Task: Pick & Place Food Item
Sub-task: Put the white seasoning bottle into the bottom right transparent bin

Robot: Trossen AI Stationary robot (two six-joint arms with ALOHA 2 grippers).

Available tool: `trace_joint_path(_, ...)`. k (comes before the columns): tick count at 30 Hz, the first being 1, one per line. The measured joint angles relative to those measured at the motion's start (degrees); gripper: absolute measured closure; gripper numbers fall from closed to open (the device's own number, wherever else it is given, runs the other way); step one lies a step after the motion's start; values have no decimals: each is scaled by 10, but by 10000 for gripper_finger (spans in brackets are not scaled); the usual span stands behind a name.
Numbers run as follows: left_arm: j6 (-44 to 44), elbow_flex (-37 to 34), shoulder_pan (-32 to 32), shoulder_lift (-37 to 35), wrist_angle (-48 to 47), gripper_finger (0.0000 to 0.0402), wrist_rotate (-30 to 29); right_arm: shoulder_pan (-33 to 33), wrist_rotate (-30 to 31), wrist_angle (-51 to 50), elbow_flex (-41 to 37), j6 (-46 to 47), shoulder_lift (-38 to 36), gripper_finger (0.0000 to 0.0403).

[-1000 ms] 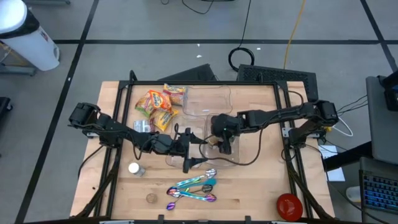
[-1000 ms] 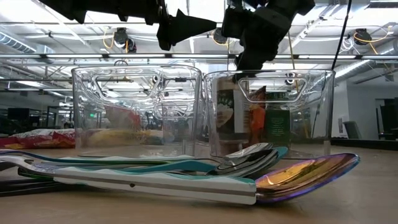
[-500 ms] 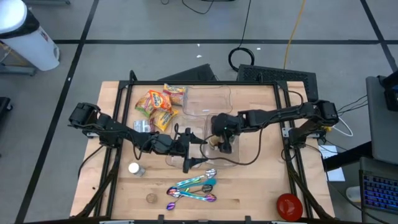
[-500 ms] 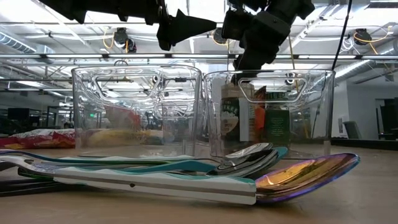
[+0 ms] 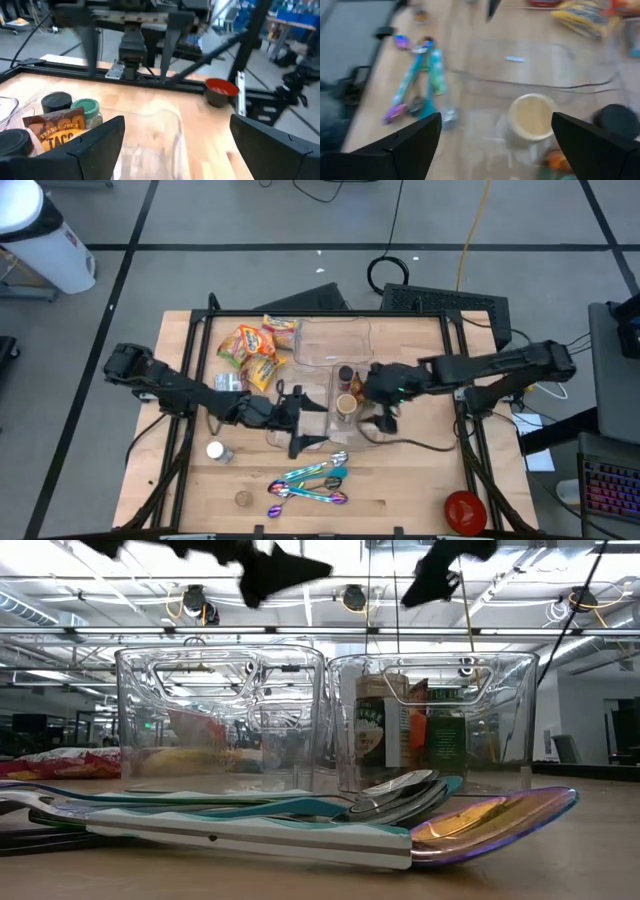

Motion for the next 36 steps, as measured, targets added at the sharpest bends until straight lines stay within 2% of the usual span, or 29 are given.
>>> trace_joint_path(3, -6, 0, -39, -59, -102, 36, -39, 53, 8, 40, -49, 9, -51, 30)
trace_joint_path(6, -37, 1, -91, -106, -227, 36, -82, 103, 49, 103, -111, 12, -102, 30)
trace_joint_path(8, -82, 1, -123, -129, -302, 36, -82, 129, 85, 135, -150, 14, -136, 30)
trace_joint_path(10, -162, 1, -151, -148, -387, 36, -81, 150, 117, 167, -184, 18, -166, 30)
trace_joint_path(14, -382, 0, -190, -193, -544, 36, -77, 174, 167, 244, -243, 16, -214, 30)
trace_joint_path(16, -467, 0, -202, -213, -615, 37, -61, 176, 185, 280, -266, 7, -230, 30)
trace_joint_path(19, -542, 3, -207, -239, -701, 37, -37, 175, 201, 334, -293, -6, -244, 30)
trace_joint_path(24, -604, 50, -205, -251, -836, 37, -26, 173, 210, 380, -318, -14, -250, 30)
trace_joint_path(29, -660, 119, -199, -215, -978, 37, 21, 173, 210, 404, -330, -19, -250, 30)
trace_joint_path(36, -758, 129, -199, -162, -1023, 37, 149, 173, 210, 408, -330, -21, -250, 30)
